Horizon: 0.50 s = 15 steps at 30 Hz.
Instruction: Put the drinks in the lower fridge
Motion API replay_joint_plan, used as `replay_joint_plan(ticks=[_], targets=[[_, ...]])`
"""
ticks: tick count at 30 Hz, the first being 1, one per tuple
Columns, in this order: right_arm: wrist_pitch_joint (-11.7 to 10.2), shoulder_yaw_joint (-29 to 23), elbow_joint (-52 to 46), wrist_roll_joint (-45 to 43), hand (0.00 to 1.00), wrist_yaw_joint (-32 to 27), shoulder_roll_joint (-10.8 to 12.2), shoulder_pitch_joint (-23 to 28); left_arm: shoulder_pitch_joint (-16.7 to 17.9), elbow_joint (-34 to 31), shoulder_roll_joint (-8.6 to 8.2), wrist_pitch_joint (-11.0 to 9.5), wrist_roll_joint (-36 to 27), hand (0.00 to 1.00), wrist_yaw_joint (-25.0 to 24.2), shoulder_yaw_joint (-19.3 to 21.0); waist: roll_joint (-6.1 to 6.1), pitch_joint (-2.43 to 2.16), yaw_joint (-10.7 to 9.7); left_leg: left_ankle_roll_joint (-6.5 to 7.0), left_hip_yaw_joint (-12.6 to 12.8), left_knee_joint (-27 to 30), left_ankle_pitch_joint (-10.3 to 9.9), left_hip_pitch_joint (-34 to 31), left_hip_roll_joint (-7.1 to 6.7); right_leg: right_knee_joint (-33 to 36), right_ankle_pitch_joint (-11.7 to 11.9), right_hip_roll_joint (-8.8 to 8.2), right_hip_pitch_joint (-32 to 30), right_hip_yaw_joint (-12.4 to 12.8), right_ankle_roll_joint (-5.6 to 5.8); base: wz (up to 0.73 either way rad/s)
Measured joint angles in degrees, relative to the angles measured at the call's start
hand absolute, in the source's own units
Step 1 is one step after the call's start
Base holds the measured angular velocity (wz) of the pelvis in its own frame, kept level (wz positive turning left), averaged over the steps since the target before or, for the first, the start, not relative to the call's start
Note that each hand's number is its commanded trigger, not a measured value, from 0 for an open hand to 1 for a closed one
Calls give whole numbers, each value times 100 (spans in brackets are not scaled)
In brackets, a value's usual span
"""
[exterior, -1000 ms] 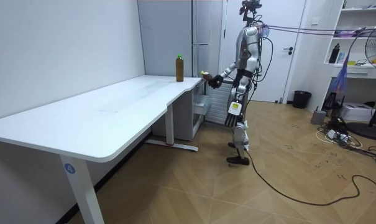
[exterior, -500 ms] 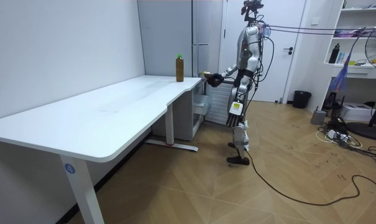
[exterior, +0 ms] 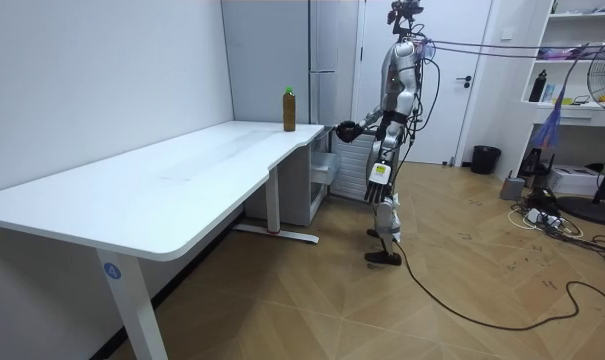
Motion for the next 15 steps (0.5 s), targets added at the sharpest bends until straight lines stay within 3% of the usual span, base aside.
replay_joint_plan(ticks=[6,15], targets=[[-98,-10,178,262,100,-59,1,-2,70,0,-22,-3,-11,0,-7,0,48,4,6,0,36,18,-6,-6,9,4,0,2,2,13,0,0],[-217,-266,177,414,100,-59,51,-12,141,-12,-37,-42,38,0,-190,138,162,-26,28,1,24,36,-5,-27,2,0,-10,-6,-18,11,3,0]])
